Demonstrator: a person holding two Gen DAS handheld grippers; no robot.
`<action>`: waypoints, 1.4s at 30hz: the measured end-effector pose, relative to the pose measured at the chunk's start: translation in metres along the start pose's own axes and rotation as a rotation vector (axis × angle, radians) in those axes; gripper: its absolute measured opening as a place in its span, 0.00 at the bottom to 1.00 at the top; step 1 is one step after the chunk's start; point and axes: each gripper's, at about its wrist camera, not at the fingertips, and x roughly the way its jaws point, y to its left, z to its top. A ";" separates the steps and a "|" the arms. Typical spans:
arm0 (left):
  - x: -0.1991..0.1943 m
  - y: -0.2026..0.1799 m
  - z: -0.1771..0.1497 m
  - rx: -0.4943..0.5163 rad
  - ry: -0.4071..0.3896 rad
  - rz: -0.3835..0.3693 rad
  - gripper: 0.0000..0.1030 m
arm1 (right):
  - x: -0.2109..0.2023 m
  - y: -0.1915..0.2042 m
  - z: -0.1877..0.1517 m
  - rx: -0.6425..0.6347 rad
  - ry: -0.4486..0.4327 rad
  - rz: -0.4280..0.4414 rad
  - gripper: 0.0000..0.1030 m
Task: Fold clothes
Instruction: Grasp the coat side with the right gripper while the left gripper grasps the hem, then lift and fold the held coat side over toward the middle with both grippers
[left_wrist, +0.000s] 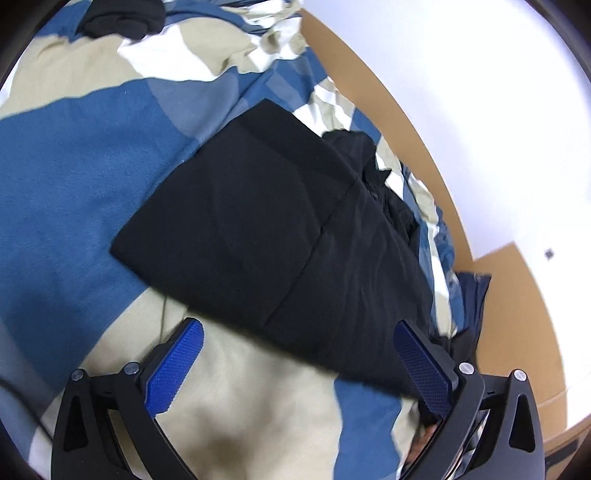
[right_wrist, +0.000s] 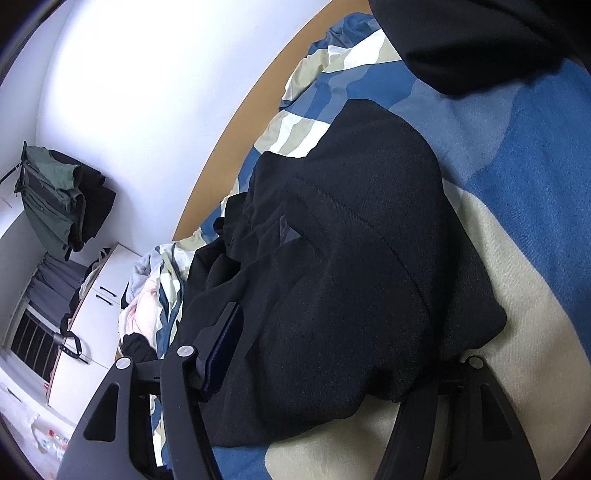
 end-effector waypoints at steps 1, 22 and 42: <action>0.003 0.003 0.006 -0.028 -0.010 -0.006 1.00 | 0.000 0.000 0.000 0.001 -0.001 0.001 0.63; 0.040 0.014 0.031 0.141 -0.045 -0.092 0.61 | 0.009 0.004 0.003 -0.036 0.022 -0.055 0.58; 0.033 0.022 0.014 0.157 -0.048 -0.181 0.13 | 0.009 0.004 -0.009 -0.046 0.028 -0.071 0.17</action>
